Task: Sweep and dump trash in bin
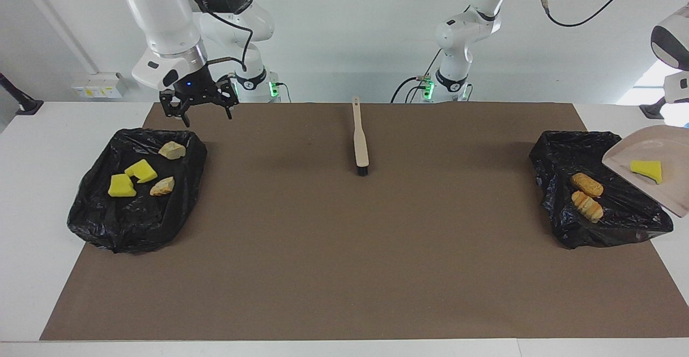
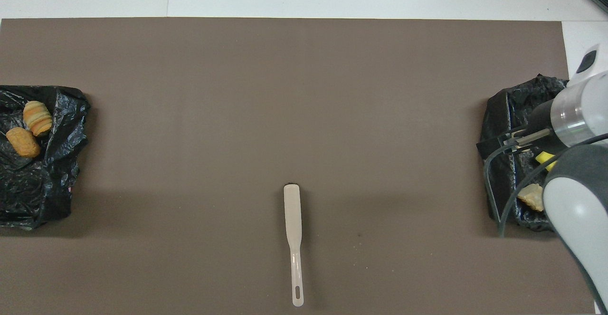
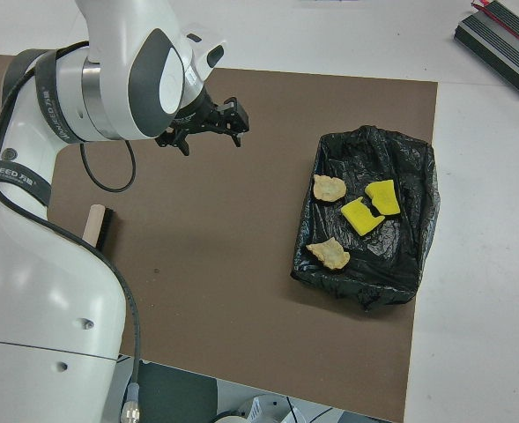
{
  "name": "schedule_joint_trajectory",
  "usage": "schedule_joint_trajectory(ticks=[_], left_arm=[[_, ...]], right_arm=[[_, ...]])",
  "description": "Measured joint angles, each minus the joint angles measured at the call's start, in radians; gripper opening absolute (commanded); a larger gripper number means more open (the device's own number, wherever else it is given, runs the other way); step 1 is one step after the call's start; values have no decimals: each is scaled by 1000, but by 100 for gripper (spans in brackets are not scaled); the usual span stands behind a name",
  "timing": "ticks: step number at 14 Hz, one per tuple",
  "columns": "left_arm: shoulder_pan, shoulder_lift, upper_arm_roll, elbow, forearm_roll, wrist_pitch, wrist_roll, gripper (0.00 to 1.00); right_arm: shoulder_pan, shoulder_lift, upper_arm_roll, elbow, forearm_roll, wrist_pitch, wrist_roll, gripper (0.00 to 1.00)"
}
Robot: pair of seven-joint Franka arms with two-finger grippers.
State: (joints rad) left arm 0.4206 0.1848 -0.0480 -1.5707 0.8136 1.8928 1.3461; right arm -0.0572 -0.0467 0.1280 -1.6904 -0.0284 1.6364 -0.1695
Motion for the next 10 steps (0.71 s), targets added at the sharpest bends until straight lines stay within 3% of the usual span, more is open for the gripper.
schedule_joint_trajectory(ticks=[6, 10], left_arm=[[-98, 3, -2, 2, 207, -6, 2, 0], [-134, 3, -2, 2, 223, -69, 3, 0]], right_arm=[[-38, -9, -20, 46, 0, -34, 103, 100], [-39, -22, -30, 46, 1, -39, 109, 100]])
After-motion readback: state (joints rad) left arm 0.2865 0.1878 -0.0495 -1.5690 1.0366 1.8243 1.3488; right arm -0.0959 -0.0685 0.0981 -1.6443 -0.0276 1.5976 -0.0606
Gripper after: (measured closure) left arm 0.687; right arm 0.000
